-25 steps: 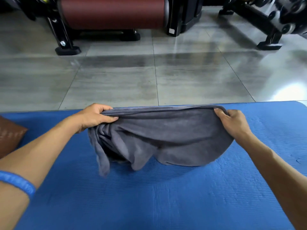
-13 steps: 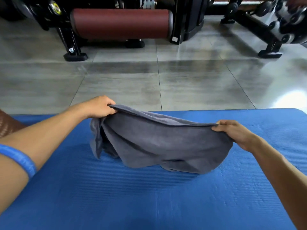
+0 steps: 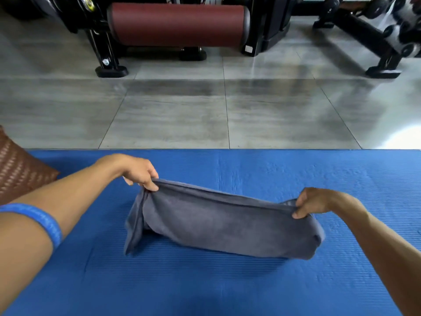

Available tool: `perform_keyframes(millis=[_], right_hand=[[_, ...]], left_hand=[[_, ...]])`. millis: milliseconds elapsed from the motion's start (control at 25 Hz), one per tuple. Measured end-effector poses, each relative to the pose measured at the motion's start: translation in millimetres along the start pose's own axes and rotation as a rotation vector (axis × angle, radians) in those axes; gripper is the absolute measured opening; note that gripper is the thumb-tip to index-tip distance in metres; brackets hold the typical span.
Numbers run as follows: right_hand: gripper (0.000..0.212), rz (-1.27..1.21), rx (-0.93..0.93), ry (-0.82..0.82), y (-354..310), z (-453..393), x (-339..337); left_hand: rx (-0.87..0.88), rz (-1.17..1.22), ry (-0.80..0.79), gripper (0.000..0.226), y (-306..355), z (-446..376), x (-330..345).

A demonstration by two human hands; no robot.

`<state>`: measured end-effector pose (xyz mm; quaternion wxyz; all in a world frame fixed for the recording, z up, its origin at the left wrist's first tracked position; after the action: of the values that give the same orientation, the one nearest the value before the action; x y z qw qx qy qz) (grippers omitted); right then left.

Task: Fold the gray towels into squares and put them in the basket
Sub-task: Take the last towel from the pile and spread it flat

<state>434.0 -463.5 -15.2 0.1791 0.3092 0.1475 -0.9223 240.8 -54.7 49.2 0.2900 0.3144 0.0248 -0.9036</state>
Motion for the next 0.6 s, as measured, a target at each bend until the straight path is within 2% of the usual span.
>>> perform_keyframes(millis=[40,80,120,160,200,240,280,320,360,400,480,600], right_hand=[[0.029,-0.013,0.013,0.092,-3.6,-8.4,-0.7],[0.026,-0.171,0.027,0.206,-6.5,-17.8,-4.1],[0.021,-0.499,0.056,0.322,-8.2,-21.2,-10.5],[0.016,-0.836,0.053,0.475,-10.3,-21.6,-20.6],[0.011,-1.1,0.003,0.702,-12.0,-12.9,-40.5],[0.006,-1.201,-0.09,0.978,-11.4,2.9,-67.3],[0.007,-1.204,-0.19,1.226,-12.6,27.1,-94.4],[0.013,-1.154,-0.269,1.422,-14.7,51.0,-117.6],[0.02,-1.079,-0.323,1.537,-17.9,69.2,-134.2],[0.024,-0.986,-0.327,1.588,-19.2,80.4,-142.6],[0.023,-0.781,-0.256,1.574,-11.9,79.2,-133.8],[0.014,-0.507,-0.151,1.44,7.1,46.1,-81.1]], left_hand=[[-0.059,-0.106,0.103,0.013,1.5,-6.4,-6.3],[-0.106,-0.086,0.231,0.011,6.1,-9.7,-14.5],[-0.135,0.109,0.372,0.012,8.3,-12.3,-25.0],[-0.136,0.41,0.528,0.018,10.3,-10.3,-35.7],[-0.09,0.686,0.705,0.026,11.5,-5.1,-48.9],[-0.021,0.832,0.926,0.031,13.2,6.5,-67.6],[0.06,0.829,1.131,0.033,15.8,21.2,-85.8],[0.13,0.755,1.303,0.031,21.3,39.4,-99.2],[0.192,0.683,1.425,0.03,27.1,55.8,-106.4],[0.222,0.636,1.47,0.029,30.8,65.9,-108.3],[0.215,0.476,1.417,0.03,30.3,67.2,-101.2],[0.095,0.012,1.059,0.027,15.8,31.8,-67.7]])
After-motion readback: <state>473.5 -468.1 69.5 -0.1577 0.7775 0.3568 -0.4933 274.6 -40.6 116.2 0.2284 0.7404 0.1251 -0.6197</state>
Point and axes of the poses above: each hand's wrist, its own z-axis away from the middle knuckle, its own x-axis out of the palm, y = z × x, the point moved 6 cm from there along -z, towards the middle knuckle, and after that the axes turned 1 degree about z, right-handed, at the moved point
